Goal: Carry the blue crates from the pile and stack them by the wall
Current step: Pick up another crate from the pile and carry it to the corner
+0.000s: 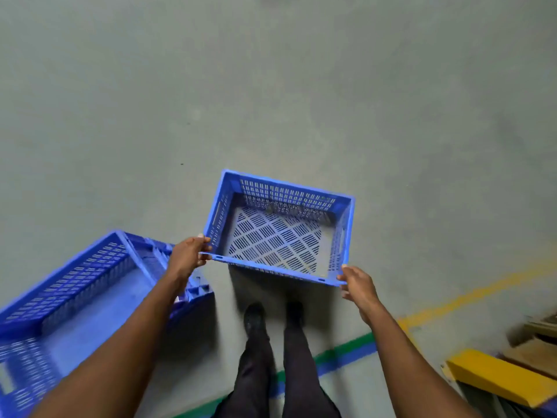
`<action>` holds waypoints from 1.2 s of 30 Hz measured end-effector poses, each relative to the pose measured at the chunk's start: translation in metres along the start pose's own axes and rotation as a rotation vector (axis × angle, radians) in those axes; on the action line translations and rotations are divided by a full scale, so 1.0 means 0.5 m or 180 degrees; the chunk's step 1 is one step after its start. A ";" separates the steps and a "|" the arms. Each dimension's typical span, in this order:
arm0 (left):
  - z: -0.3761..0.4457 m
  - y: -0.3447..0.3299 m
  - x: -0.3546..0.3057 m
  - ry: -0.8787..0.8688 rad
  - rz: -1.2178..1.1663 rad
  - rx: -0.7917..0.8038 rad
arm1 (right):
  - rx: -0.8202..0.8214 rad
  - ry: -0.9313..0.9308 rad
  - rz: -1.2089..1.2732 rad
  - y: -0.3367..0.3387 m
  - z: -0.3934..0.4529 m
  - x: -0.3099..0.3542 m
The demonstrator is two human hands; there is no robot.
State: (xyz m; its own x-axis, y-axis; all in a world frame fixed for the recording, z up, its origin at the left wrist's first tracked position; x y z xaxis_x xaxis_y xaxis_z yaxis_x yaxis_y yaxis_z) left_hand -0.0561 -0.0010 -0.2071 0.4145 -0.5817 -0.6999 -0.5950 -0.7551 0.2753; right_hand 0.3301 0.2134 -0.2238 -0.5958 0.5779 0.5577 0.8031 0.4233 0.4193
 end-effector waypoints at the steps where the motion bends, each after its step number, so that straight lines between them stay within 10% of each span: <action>1: 0.046 -0.010 0.002 -0.0005 0.0106 -0.0018 | -0.0051 -0.0026 -0.0094 -0.008 0.045 0.002; 14: 0.448 -0.128 -0.008 -0.0638 0.1786 -0.0846 | -0.0978 -0.0173 -0.0485 -0.078 0.425 0.033; 36: 0.457 -0.116 0.006 0.0140 0.0846 -0.0266 | -0.0413 -0.0513 0.0710 -0.060 0.418 0.040</action>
State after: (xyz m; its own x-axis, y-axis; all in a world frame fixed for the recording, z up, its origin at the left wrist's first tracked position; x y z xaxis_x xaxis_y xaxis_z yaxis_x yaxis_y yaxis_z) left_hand -0.1777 0.1100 -0.3758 0.2821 -0.7737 -0.5672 -0.6287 -0.5957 0.4999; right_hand 0.2955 0.3579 -0.3749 -0.3877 0.7543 0.5298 0.9004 0.1868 0.3929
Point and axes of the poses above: each hand's wrist, its own z-axis towards the middle knuckle, its own y-axis out of the back of the hand, x = y × z, the point moved 7 cm from there along z, towards the middle knuckle, and after that the axes turned 6 degrees about -x, right-handed, at the moved point
